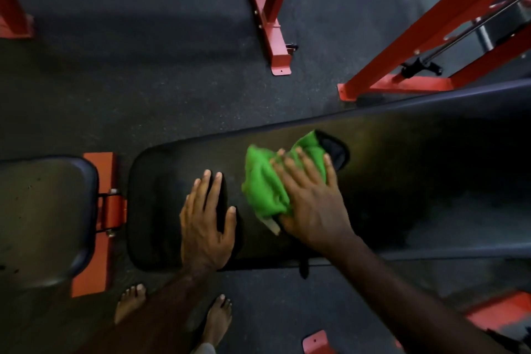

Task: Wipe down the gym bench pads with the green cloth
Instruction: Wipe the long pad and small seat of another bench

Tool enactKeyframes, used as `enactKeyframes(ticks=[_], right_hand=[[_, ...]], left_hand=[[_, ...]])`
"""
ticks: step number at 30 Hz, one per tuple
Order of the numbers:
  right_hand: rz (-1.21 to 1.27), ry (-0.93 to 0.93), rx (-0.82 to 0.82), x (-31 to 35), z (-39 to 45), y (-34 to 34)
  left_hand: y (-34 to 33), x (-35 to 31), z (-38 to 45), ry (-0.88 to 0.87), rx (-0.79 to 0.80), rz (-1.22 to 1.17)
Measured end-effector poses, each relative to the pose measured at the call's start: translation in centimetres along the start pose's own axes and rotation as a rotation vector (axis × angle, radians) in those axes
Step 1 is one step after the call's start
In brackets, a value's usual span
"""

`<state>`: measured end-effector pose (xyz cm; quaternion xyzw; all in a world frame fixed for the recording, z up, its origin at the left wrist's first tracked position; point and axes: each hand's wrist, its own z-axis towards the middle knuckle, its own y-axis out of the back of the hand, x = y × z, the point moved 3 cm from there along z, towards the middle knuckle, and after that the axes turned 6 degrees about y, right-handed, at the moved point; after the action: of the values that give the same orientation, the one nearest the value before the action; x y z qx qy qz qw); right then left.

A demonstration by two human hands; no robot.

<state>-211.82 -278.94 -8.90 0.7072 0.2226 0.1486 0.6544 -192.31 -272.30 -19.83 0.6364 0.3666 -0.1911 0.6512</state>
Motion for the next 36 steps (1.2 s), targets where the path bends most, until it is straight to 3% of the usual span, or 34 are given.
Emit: enactKeyframes(ticks=[2, 3, 6, 8, 10, 13, 16, 18, 23, 25, 27, 29, 31, 36], right_hand=[[-0.019, 0.13, 0.026, -1.0, -1.4, 0.1], [-0.025, 0.09, 0.001, -2.2, -1.4, 0.4], [-0.003, -0.295, -0.124, -5.0, 2.0, 1.6], [0.024, -0.442, -0.127, -3.7, 5.3, 1.3], [0.046, -0.358, -0.099, -0.3, 6.8, 0.2], [0.049, -0.016, -0.001, 4.5, 4.9, -2.2], [0.055, 0.147, 0.011, 4.8, 3.3, -2.9], [0.034, 0.111, -0.015, 4.3, 4.4, -2.9], [0.104, -0.243, -0.065, 7.1, 9.5, -3.6], [0.113, -0.158, -0.043, 9.5, 9.0, -4.5], [0.091, 0.081, 0.017, 11.6, 6.9, -5.5], [0.072, 0.248, 0.046, 12.4, 5.7, -5.9], [0.049, 0.277, 0.035, 11.9, 7.0, -6.0], [0.114, -0.116, -0.015, 14.3, 12.9, -6.9]], left_hand=[[0.0, -0.1, 0.0, -0.001, -0.006, -0.002], [-0.1, -0.1, -0.1, 0.002, -0.006, -0.001], [-0.1, -0.2, -0.1, 0.005, -0.007, -0.002], [-0.2, 0.0, 0.0, 0.004, -0.01, 0.01], [-0.2, 0.1, -0.1, -0.006, -0.016, 0.013], [-0.5, 0.5, -0.2, -0.011, -0.051, -0.019], [-0.9, 0.8, -0.4, -0.015, -0.061, -0.063], [-0.9, 0.7, -0.3, -0.007, -0.067, -0.068], [0.6, 0.4, 0.0, 0.026, -0.065, -0.298], [1.5, 2.2, 0.3, 0.085, -0.144, -0.324], [2.5, 5.6, 0.1, 0.194, -0.2, -0.267], [3.3, 8.7, -0.5, 0.243, -0.181, -0.171], [3.5, 11.1, -1.1, 0.278, -0.157, -0.1], [3.7, 14.7, -1.6, 0.503, -0.125, -0.142]])
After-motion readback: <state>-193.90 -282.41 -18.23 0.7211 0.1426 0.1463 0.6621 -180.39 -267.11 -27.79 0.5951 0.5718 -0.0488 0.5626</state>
